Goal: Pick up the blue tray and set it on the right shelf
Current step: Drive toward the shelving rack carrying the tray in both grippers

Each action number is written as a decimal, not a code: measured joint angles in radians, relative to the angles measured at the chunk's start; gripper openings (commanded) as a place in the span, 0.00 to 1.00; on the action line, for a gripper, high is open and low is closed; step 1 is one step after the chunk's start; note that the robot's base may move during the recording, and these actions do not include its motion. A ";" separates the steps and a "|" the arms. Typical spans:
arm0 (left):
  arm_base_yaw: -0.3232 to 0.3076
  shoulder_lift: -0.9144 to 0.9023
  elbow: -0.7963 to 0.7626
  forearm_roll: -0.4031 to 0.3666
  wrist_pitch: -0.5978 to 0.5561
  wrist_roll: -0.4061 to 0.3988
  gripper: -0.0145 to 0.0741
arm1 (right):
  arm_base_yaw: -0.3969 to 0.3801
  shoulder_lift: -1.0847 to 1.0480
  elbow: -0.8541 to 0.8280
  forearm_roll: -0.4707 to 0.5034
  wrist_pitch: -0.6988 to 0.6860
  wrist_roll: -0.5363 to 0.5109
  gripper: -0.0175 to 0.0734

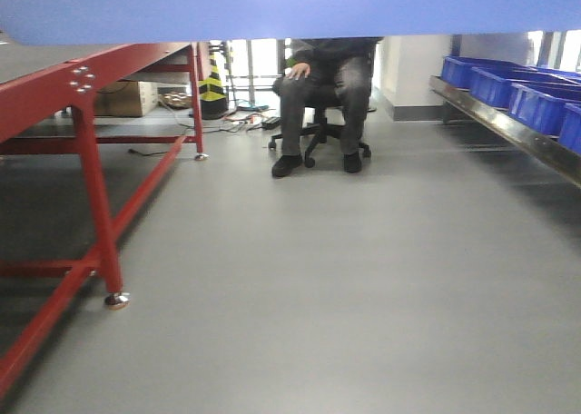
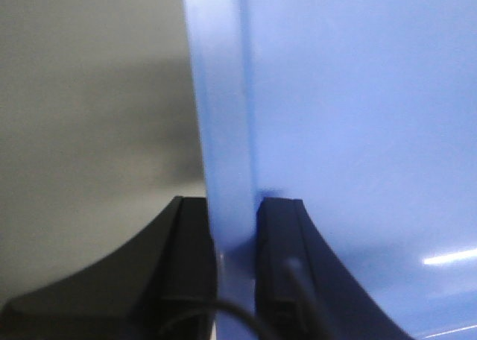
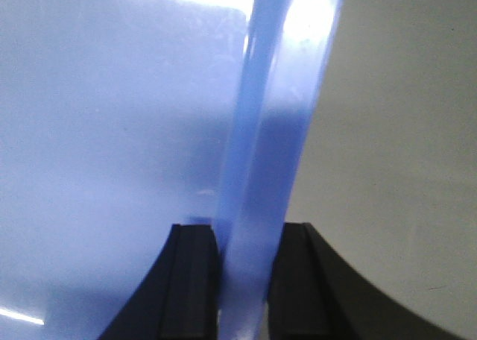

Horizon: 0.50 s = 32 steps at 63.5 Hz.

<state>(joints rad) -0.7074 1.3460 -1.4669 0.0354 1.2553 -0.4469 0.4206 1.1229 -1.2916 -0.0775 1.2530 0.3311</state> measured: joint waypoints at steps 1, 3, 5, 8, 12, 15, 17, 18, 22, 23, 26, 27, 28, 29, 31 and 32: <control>0.000 0.000 0.000 0.000 0.000 0.000 0.11 | 0.000 0.000 0.000 0.000 0.000 0.000 0.22; 0.000 0.000 0.000 0.000 0.000 0.000 0.11 | 0.000 0.000 0.000 0.000 0.000 0.000 0.22; 0.000 0.000 0.000 -0.001 0.000 0.000 0.11 | 0.000 0.000 0.000 0.000 0.000 0.000 0.22; 0.000 0.000 0.000 -0.001 0.000 0.000 0.11 | 0.000 0.000 0.000 0.000 0.000 0.000 0.22; 0.000 0.000 0.000 -0.001 0.000 0.000 0.11 | 0.000 0.000 0.000 0.000 0.000 0.000 0.22; 0.000 0.000 0.000 -0.001 0.002 0.000 0.11 | 0.000 0.000 0.000 0.000 0.000 0.000 0.22; 0.000 0.000 0.000 -0.001 0.002 0.000 0.11 | 0.000 0.000 0.000 0.000 0.000 0.000 0.22; 0.000 0.000 0.000 -0.003 0.002 0.000 0.11 | 0.000 0.000 0.000 0.000 0.000 0.000 0.22; 0.000 0.000 0.000 -0.002 0.002 0.000 0.11 | 0.000 0.000 0.000 0.000 0.000 0.000 0.22; 0.000 0.000 0.000 -0.002 0.002 0.000 0.11 | 0.000 0.000 0.000 0.000 0.000 0.000 0.22; 0.000 0.000 0.000 -0.002 0.002 0.000 0.11 | 0.000 0.000 0.000 0.000 0.000 0.000 0.22; 0.000 0.000 0.000 -0.002 0.002 0.000 0.11 | 0.000 0.000 0.000 0.000 0.000 0.000 0.22; 0.000 0.000 0.000 -0.002 0.002 0.000 0.11 | 0.000 0.000 0.000 0.000 0.000 0.000 0.22; 0.000 0.000 0.000 -0.002 0.002 0.000 0.11 | 0.000 0.000 0.000 0.000 0.000 0.000 0.22; 0.000 0.000 0.000 -0.002 0.002 0.000 0.11 | 0.000 0.000 0.000 0.000 0.000 0.000 0.22; 0.000 0.000 0.000 -0.002 0.002 0.000 0.11 | 0.000 0.000 0.000 0.000 0.000 0.000 0.22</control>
<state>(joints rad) -0.7074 1.3460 -1.4669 0.0333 1.2572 -0.4469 0.4206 1.1229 -1.2916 -0.0775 1.2530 0.3311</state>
